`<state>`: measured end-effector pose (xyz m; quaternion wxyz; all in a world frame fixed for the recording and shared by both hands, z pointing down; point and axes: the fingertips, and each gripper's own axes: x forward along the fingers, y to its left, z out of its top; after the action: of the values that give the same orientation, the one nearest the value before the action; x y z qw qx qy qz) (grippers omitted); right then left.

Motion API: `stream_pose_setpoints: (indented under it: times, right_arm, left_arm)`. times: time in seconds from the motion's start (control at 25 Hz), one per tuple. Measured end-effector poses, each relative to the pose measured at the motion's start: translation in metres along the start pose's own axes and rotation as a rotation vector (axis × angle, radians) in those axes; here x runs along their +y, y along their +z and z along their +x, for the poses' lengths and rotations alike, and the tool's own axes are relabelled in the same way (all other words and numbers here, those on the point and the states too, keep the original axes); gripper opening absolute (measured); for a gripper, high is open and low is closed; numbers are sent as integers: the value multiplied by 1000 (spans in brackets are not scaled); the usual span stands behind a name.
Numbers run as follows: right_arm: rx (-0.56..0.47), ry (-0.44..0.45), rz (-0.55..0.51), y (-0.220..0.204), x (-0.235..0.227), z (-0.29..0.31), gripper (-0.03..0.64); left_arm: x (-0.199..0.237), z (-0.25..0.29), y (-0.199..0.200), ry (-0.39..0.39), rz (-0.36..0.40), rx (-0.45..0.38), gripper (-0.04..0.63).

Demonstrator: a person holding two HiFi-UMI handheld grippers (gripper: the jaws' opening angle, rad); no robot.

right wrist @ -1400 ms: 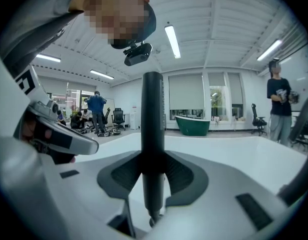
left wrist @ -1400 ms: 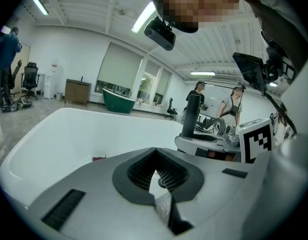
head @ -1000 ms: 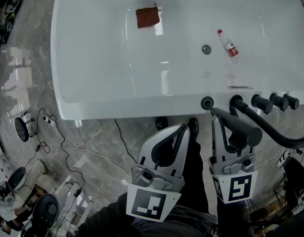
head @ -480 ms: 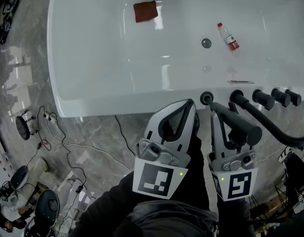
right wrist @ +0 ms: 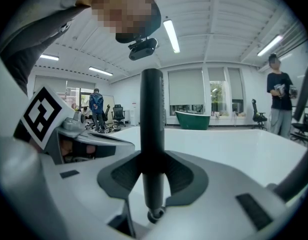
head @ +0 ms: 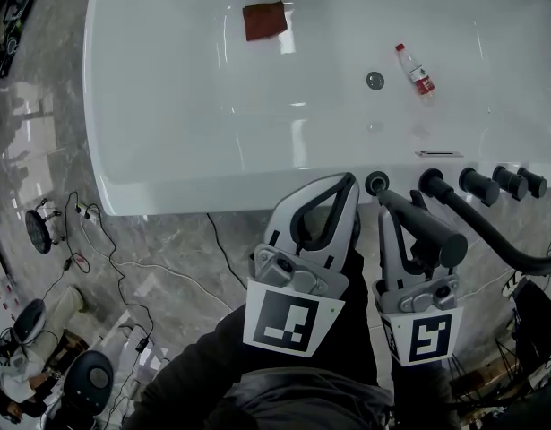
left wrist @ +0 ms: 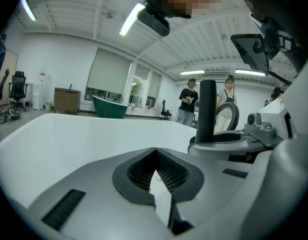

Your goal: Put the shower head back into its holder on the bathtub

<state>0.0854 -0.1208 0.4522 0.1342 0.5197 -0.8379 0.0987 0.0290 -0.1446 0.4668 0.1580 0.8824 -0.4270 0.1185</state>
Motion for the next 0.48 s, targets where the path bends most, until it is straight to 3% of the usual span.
stream_pose_setpoints:
  times: [0.48]
  right_arm:
    - [38, -14, -10, -21, -3, 5, 141]
  left_arm:
    - [-2, 2, -2, -17, -2, -1, 3]
